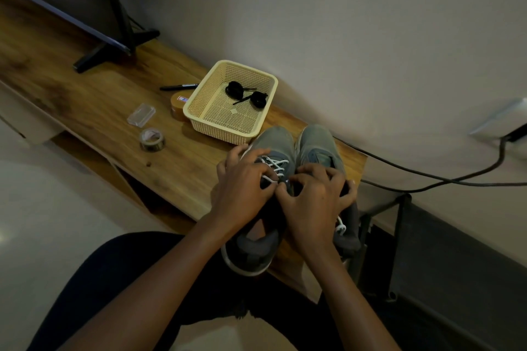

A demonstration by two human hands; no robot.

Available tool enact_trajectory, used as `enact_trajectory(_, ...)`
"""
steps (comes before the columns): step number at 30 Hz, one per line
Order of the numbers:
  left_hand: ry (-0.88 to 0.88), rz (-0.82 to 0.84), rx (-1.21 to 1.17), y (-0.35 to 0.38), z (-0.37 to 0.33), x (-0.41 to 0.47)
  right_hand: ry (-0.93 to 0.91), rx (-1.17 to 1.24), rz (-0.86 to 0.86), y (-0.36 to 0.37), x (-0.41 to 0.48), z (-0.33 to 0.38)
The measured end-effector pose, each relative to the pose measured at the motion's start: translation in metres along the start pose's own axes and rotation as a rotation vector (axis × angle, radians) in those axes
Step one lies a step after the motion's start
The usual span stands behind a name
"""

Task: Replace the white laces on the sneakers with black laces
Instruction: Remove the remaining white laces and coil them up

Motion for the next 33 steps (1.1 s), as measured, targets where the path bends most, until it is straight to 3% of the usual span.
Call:
enact_trajectory(14,-0.012,0.007,-0.082,0.0,0.001,0.001,0.054,-0.025,0.061,0.001,-0.002,0.002)
enact_trajectory(20,-0.018,0.042,-0.304,-0.002,0.001,0.002,0.141,-0.097,0.197,-0.005,0.002,0.007)
enact_trajectory(23,-0.069,-0.022,-0.507,-0.016,-0.001,0.002,0.167,-0.126,0.198,-0.007,0.002,0.011)
enact_trajectory(27,-0.242,-0.309,-0.497,-0.047,0.017,0.008,0.171,-0.103,0.222,-0.01,0.003,0.013)
enact_trajectory(29,-0.338,-0.363,-0.44,-0.056,0.026,0.008,0.155,-0.061,0.231,-0.015,0.009,0.012)
enact_trajectory(31,-0.288,-0.338,-0.37,-0.058,0.024,0.007,0.069,-0.024,0.248,-0.019,0.018,0.013)
enact_trajectory(33,-0.205,-0.197,-0.29,-0.052,0.013,0.005,-0.037,-0.038,0.312,-0.019,0.024,0.018)
Point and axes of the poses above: each hand's wrist, its own x-axis towards the middle knuckle, its own y-axis out of the palm, z = x × y, the point moved 3 cm from there along x, towards the middle knuckle, and after that the axes turned 3 degrees about z, right-handed, at the moved point
